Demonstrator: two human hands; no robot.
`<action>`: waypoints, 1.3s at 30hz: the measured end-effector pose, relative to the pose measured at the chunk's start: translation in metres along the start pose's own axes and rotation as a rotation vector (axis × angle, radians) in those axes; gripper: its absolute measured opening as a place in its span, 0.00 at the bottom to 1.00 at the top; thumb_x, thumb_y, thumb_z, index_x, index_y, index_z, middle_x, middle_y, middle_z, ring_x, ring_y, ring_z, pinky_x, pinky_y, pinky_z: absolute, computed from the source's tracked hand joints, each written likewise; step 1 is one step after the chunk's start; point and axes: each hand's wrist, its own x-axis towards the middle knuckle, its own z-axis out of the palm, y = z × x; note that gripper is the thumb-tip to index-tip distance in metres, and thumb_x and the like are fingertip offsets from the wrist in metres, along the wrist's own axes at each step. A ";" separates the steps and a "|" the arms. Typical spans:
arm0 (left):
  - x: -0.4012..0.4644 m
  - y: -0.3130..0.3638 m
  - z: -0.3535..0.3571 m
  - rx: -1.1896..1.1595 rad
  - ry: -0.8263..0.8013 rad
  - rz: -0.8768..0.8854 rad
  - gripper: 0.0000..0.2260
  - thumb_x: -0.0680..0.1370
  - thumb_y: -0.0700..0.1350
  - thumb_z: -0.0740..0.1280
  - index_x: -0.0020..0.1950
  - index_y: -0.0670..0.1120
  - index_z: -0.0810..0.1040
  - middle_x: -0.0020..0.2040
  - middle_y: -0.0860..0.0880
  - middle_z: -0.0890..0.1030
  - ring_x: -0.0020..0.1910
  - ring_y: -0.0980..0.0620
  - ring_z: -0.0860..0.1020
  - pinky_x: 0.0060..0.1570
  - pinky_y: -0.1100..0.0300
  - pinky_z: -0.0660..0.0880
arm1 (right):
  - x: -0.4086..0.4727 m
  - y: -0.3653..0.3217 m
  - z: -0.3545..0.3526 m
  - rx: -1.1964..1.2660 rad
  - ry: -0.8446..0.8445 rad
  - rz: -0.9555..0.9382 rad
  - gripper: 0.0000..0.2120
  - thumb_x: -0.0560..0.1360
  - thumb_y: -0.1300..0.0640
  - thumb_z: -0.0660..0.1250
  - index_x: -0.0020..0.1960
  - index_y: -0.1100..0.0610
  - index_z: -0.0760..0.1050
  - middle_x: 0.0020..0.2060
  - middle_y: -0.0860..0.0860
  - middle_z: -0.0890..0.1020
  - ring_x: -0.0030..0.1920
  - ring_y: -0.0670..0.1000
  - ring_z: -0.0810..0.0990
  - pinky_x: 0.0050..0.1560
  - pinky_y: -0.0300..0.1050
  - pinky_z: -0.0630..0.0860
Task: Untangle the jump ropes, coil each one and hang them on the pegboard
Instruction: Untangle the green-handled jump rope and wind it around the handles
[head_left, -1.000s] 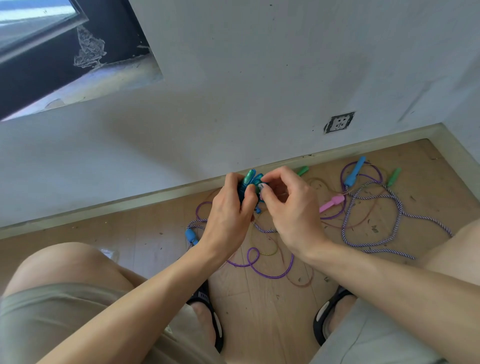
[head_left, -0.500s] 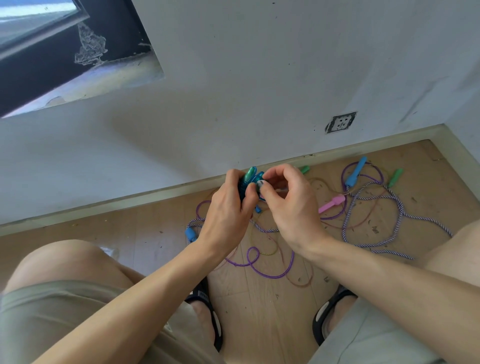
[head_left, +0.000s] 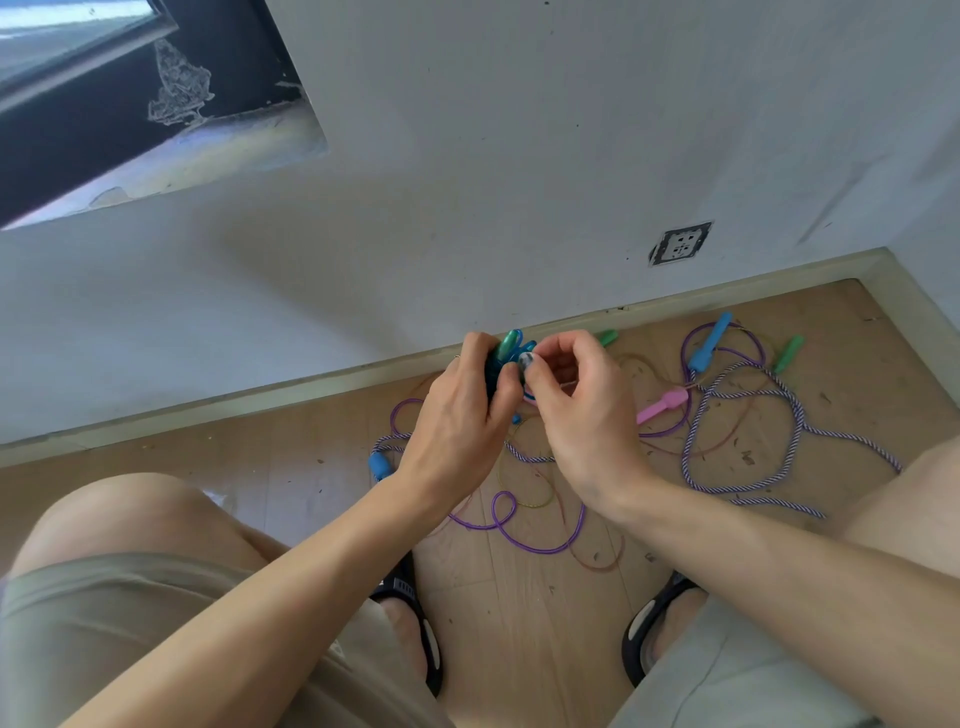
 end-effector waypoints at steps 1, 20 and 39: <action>0.000 0.000 0.001 -0.010 0.004 -0.008 0.06 0.83 0.48 0.59 0.49 0.47 0.67 0.34 0.52 0.75 0.33 0.52 0.74 0.33 0.53 0.71 | 0.000 0.000 0.000 -0.011 0.002 0.002 0.02 0.78 0.58 0.68 0.49 0.54 0.76 0.41 0.45 0.81 0.43 0.46 0.81 0.48 0.53 0.80; 0.004 -0.008 -0.008 0.132 0.030 0.171 0.14 0.76 0.50 0.70 0.50 0.45 0.67 0.36 0.52 0.74 0.33 0.50 0.72 0.31 0.57 0.69 | 0.016 -0.005 -0.015 0.481 -0.242 0.395 0.07 0.74 0.66 0.71 0.39 0.58 0.78 0.39 0.56 0.83 0.43 0.52 0.83 0.47 0.46 0.81; 0.007 -0.011 -0.012 0.137 0.053 0.198 0.10 0.76 0.46 0.69 0.49 0.44 0.69 0.34 0.51 0.74 0.32 0.50 0.72 0.32 0.54 0.69 | 0.016 0.000 -0.014 0.234 -0.259 0.177 0.09 0.76 0.61 0.72 0.54 0.55 0.75 0.48 0.54 0.82 0.50 0.54 0.84 0.50 0.52 0.83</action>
